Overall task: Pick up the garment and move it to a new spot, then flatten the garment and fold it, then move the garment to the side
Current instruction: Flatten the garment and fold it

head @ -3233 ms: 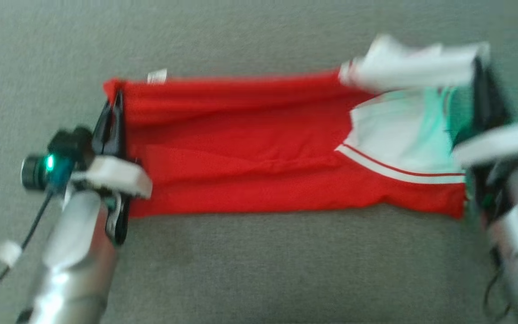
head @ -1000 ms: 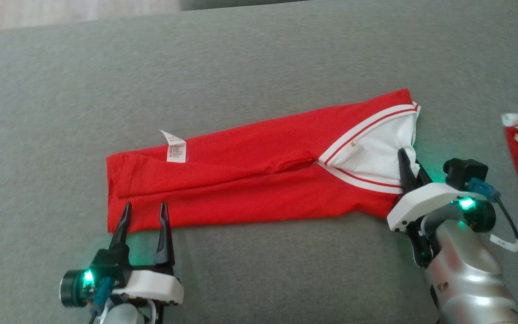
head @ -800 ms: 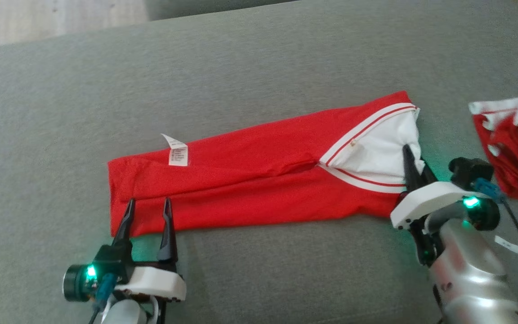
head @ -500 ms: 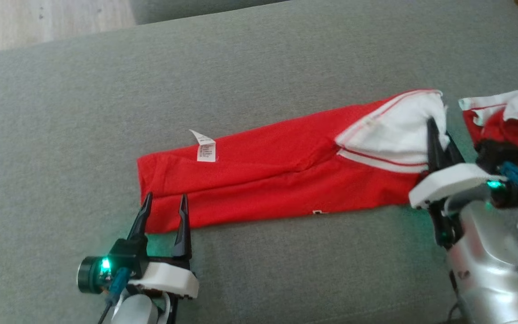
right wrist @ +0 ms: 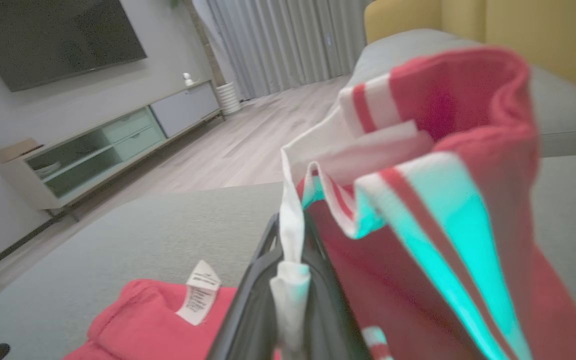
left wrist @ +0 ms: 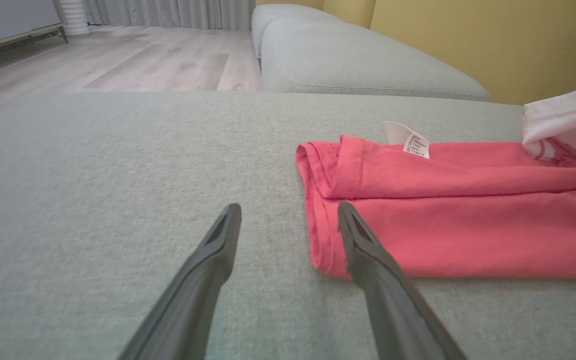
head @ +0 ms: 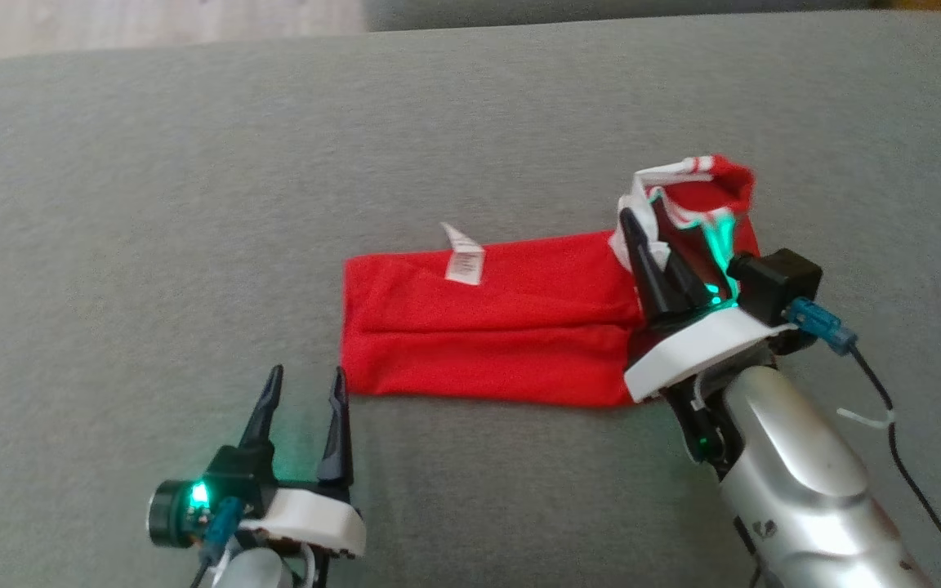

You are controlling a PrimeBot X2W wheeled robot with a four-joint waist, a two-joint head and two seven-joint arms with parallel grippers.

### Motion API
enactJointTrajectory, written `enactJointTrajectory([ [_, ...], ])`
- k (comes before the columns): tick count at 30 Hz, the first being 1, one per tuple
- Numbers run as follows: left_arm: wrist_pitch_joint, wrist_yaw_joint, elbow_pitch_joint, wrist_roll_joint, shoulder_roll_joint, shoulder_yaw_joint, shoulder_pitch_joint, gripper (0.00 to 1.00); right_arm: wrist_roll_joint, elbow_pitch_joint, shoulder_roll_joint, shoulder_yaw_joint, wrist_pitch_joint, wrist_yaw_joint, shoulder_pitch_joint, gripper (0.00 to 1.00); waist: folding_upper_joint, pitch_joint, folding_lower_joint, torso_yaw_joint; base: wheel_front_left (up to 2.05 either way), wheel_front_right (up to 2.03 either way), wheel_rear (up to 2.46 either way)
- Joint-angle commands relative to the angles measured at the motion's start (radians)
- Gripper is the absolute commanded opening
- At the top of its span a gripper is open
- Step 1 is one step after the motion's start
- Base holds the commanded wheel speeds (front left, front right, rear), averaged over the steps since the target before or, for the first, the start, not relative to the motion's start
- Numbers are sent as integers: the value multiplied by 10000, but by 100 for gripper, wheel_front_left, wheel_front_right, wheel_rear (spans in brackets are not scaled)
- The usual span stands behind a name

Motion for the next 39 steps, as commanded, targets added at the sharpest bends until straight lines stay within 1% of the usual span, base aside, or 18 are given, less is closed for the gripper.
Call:
enactJointTrajectory([
  [1,-95,43,-224,-110,34,209,5,100,196,-392,184,343,-111,-7,-163,0,0,-42,0,570,0,0,0],
  [13,-95,161,-245,-400,34,-217,340,100,1100,-408,187,1633,202,-7,-696,0,0,-214,0,2768,0,0,0],
  [17,-95,170,-253,-398,34,-274,441,100,1317,-117,188,2027,341,-7,-702,0,0,-239,0,3285,0,0,0],
  [18,-95,168,-262,-396,34,-274,463,100,1378,14,188,2068,396,-7,-692,45,0,-241,0,3373,0,0,0],
  [19,-95,154,-260,-383,34,-270,478,100,1421,128,188,2114,422,-7,-699,100,0,-241,0,3439,0,0,0],
  [22,-95,154,-272,-359,34,-193,515,100,1482,362,188,2133,322,-7,-726,100,0,-255,0,3450,0,0,0],
  [25,-95,176,-310,-320,34,-7,530,100,1407,477,188,1895,129,-7,-729,100,0,-313,0,3201,0,0,0],
  [27,-95,168,-359,-285,34,112,516,100,1258,467,188,1499,-4,-7,-669,100,0,-401,0,2948,0,0,0],
  [30,-95,145,-438,-194,33,310,472,100,623,404,151,471,-103,-7,-441,100,0,-543,0,2475,0,0,0],
  [35,-95,60,-580,26,33,517,335,100,-919,-316,17,-1838,-118,-7,472,100,0,-713,0,1741,0,0,0],
  [39,-95,2,-638,184,33,650,261,100,-2065,-796,67,-3114,-119,-7,1308,100,0,-838,0,1267,0,0,0],
])
